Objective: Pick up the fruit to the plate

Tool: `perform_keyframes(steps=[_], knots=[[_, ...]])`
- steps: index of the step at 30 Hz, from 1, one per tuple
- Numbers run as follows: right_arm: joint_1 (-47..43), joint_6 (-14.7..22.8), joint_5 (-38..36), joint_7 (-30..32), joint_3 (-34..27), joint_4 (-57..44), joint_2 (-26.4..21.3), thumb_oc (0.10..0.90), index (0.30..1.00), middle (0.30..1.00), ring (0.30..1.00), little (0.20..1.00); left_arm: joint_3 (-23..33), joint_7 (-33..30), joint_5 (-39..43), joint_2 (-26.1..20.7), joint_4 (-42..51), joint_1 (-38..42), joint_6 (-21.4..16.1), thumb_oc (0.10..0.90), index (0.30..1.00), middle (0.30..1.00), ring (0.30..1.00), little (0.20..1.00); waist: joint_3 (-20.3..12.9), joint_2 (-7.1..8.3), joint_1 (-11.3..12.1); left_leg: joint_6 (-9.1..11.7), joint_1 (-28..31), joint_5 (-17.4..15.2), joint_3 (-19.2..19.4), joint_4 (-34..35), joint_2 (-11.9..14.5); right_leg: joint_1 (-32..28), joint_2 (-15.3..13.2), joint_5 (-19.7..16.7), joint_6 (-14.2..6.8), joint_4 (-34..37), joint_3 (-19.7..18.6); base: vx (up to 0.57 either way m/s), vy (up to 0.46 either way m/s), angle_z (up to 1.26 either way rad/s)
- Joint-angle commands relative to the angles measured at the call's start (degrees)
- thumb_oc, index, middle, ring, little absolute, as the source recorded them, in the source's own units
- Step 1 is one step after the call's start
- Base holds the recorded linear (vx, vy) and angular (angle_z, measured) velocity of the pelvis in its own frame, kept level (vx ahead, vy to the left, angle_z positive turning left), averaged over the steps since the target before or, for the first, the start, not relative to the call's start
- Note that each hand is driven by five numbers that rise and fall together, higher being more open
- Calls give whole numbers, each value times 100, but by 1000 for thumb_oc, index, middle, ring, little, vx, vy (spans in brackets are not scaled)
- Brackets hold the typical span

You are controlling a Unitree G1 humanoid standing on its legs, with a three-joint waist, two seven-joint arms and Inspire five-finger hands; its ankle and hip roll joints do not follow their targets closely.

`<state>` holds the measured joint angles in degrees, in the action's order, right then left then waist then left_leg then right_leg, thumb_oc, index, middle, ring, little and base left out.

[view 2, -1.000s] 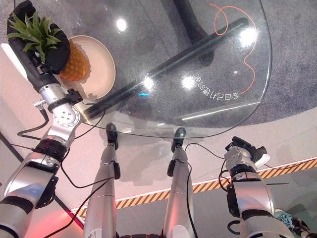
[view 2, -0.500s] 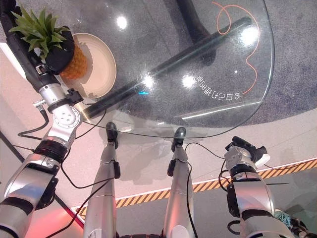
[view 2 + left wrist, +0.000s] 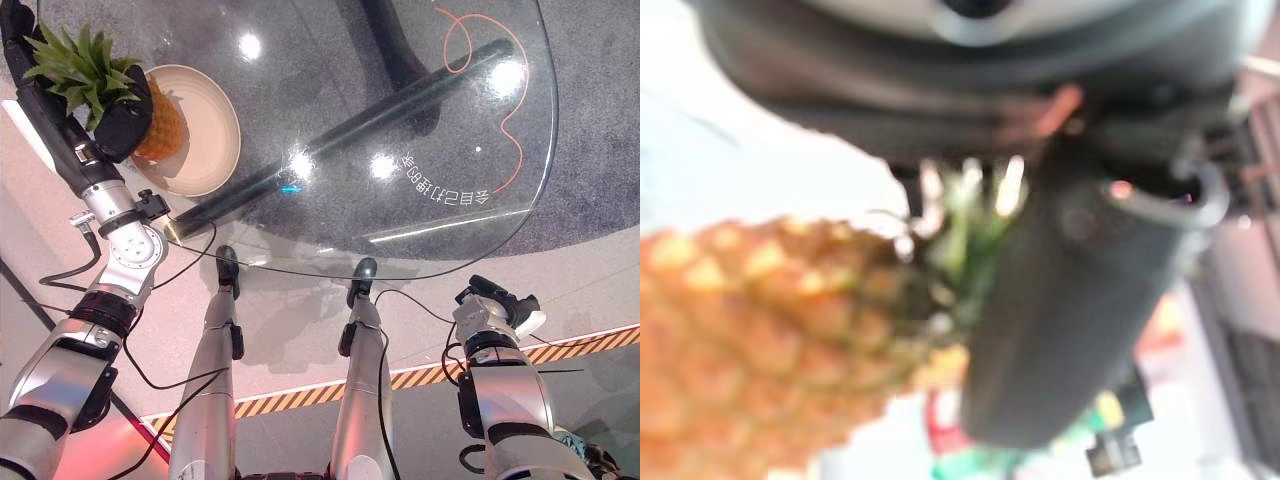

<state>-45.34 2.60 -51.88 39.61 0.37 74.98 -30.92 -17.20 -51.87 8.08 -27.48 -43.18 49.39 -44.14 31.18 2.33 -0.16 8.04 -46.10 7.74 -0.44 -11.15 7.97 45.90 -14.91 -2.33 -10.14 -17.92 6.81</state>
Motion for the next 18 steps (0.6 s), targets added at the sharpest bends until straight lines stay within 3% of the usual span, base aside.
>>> perform_keyframes(steps=[1,18], knots=[[436,223,-20,172,-16,278,-334,800,900,900,900,900,412,-175,-333,-133,421,301,-691,800,900,900,900,900,-139,85,145,-325,-16,-829,-29,-621,-197,-46,209,-302,180,348,278,0,-1,7],[546,278,-57,151,-82,251,-336,800,900,900,900,900,403,-1,-372,-68,614,-164,-691,800,900,900,900,900,-139,43,233,-345,-25,-813,-60,-590,-199,-54,167,-334,154,364,352,0,-1,1]])
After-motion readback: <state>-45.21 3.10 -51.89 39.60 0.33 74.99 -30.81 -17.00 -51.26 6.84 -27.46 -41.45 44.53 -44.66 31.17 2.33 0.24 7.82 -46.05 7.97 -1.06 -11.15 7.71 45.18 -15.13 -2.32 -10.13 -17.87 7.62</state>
